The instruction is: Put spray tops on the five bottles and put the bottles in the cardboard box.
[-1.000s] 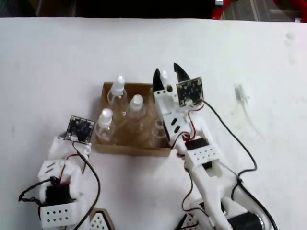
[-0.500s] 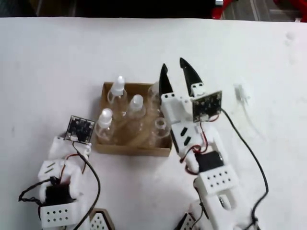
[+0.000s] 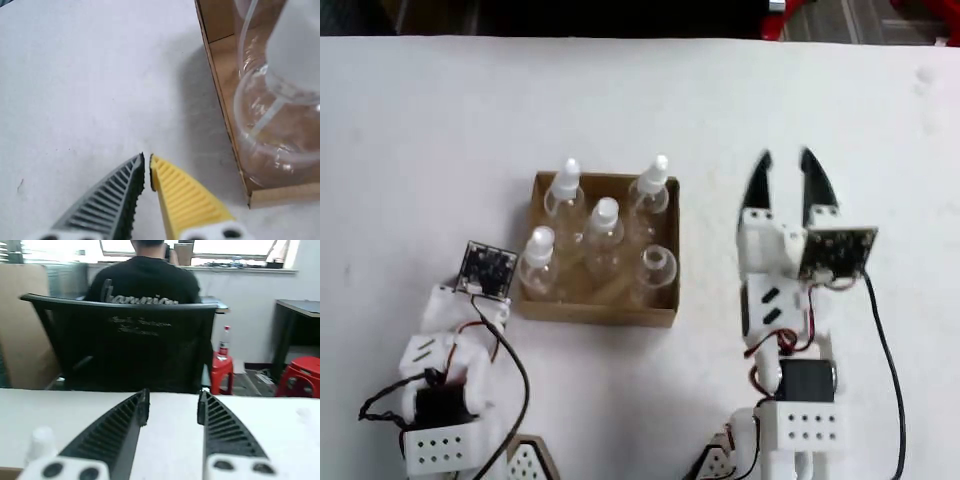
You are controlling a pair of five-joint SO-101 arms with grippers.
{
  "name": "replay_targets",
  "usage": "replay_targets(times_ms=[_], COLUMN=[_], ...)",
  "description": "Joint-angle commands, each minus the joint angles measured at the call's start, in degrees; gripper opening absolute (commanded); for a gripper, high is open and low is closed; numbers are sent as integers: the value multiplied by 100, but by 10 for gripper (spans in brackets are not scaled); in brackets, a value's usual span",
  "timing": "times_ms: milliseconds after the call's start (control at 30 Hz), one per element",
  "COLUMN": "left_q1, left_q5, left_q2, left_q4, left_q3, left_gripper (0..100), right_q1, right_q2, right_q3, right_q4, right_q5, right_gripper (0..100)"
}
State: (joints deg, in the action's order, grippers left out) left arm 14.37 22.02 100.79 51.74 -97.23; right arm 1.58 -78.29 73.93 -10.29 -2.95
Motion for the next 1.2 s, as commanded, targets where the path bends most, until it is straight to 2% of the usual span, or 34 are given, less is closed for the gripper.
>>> replay_targets(times_ms=[0,233,400,767,867,1167], left_q1=[-57,-57,-66,-66,-66,-66], left_q5=[53,44,44,44,44,44], left_q2=[31,31,31,31,31,31], left_q4=[26,26,26,26,26,26], left_q3=[9,9,9,9,9,9], left_gripper=[21,21,21,21,21,21], right_q1=[-497,-752,-848,-848,-857,-857], right_q2=[-857,-2571,-2334,-2343,-2343,-2343], right_q3=[800,2321,2295,2295,2295,2295], right_q4=[356,1033,813,-1226,-1508,-796], right_q5=[18,18,18,18,18,9], right_gripper=[128,127,128,130,130,130])
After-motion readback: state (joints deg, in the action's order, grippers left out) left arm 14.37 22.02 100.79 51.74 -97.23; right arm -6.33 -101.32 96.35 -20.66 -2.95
